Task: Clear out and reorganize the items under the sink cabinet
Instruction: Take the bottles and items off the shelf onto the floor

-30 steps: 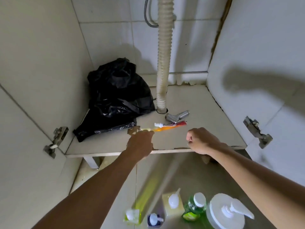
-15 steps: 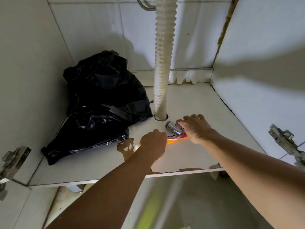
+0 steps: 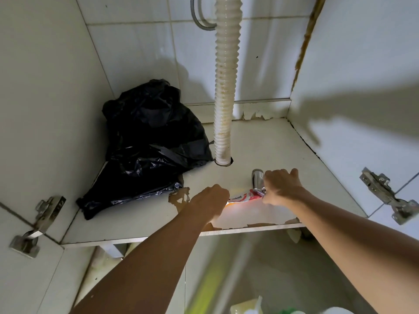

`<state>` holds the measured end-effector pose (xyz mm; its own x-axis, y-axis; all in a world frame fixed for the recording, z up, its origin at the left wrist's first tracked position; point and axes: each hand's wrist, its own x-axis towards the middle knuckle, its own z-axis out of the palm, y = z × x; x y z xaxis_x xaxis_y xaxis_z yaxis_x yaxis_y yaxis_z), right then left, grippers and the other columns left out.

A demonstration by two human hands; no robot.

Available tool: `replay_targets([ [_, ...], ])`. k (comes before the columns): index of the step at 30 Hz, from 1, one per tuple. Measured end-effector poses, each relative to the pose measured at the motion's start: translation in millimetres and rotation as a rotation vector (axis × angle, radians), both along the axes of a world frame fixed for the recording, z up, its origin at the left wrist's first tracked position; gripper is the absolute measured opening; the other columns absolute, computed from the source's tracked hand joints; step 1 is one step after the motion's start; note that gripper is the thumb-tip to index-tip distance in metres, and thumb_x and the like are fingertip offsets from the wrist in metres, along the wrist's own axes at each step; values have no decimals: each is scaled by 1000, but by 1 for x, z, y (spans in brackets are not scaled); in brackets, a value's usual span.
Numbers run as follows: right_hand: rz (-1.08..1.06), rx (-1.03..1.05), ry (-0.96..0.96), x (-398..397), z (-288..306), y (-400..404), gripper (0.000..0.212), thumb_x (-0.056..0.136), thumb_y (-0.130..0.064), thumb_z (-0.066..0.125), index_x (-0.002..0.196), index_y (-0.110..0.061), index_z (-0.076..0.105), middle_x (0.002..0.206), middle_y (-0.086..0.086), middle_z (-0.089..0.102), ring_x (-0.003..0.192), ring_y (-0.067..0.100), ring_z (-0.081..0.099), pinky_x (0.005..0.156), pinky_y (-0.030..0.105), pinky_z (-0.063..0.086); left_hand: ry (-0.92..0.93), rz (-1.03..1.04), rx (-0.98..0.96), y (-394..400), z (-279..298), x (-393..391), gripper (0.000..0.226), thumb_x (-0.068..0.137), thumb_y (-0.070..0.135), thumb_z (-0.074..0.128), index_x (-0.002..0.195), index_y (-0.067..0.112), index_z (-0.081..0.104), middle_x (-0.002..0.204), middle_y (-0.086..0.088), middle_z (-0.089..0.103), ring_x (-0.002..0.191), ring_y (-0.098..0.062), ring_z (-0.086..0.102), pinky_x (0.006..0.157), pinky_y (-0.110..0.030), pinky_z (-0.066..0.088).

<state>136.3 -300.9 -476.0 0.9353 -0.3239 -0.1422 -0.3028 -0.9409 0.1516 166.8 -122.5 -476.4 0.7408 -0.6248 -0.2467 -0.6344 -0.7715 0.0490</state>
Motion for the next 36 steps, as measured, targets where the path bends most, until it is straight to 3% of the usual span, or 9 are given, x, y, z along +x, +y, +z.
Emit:
replay_targets([
  [3, -34, 104, -24, -18, 11, 2, 19, 76, -16, 64, 89, -14, 50, 80, 0, 50, 93, 22, 55, 78, 30, 36, -10, 22, -33, 6, 3, -4, 31, 92, -3, 42, 118, 10, 53, 126, -11, 48, 109, -28, 55, 74, -30, 39],
  [9, -55, 300, -167, -78, 47, 7, 23, 74, -18, 67, 85, -15, 47, 83, 1, 54, 80, 20, 49, 52, 24, 34, -61, 26, -28, 14, 24, -15, 33, 93, 2, 40, 119, 17, 53, 122, -7, 49, 108, -27, 53, 72, -29, 36],
  [13, -80, 389, -209, -129, 77, 10, 30, 71, -28, 70, 89, -14, 51, 84, 1, 55, 79, 21, 53, 50, 26, 34, -78, 37, 12, 27, 45, -36, 28, 86, 0, 46, 99, 22, 56, 100, -4, 56, 93, -25, 59, 80, -40, 53],
  [20, -139, 772, -188, -223, 109, 25, 29, 66, -36, 75, 60, -15, 55, 61, 1, 57, 61, 15, 54, 49, 26, 33, -170, 52, 13, 63, 97, -130, 28, 96, 4, 43, 114, 8, 63, 116, -6, 63, 105, -23, 60, 84, -25, 46],
  [23, -100, 833, -137, -257, 112, 44, 30, 67, -35, 75, 60, -16, 54, 64, 2, 57, 63, 17, 53, 50, 25, 33, -77, 111, -33, 86, 100, -192, 30, 99, 6, 36, 110, 6, 63, 109, -1, 60, 108, -24, 56, 78, -26, 36],
  [27, -68, 871, 30, -287, 94, 79, 30, 65, -36, 77, 63, -15, 56, 62, 1, 52, 63, 18, 52, 53, 25, 34, 147, 267, -76, 129, 71, -243, 21, 91, 11, 50, 101, 9, 69, 114, -10, 65, 106, -27, 57, 77, -26, 40],
  [29, -78, 897, 126, -301, 75, 100, 33, 65, -35, 78, 64, -14, 53, 67, 2, 49, 66, 18, 49, 56, 27, 33, 244, 318, -44, 152, 50, -259, 25, 85, 11, 60, 107, 10, 69, 116, -10, 65, 108, -27, 58, 83, -30, 45],
  [34, -75, 940, 381, -315, 6, 150, 33, 71, -34, 78, 73, -14, 51, 72, 2, 52, 66, 15, 50, 57, 25, 36, 472, 422, 97, 212, -4, -294, 29, 74, 9, 69, 102, 13, 71, 88, -2, 59, 84, -18, 52, 67, -23, 36],
  [36, -107, 981, 440, -315, -27, 167, 32, 71, -34, 78, 71, -16, 51, 71, 2, 54, 63, 14, 50, 56, 23, 36, 507, 490, 123, 235, -34, -304, 30, 74, 8, 69, 103, 14, 71, 91, -1, 61, 85, -18, 52, 68, -22, 36],
])
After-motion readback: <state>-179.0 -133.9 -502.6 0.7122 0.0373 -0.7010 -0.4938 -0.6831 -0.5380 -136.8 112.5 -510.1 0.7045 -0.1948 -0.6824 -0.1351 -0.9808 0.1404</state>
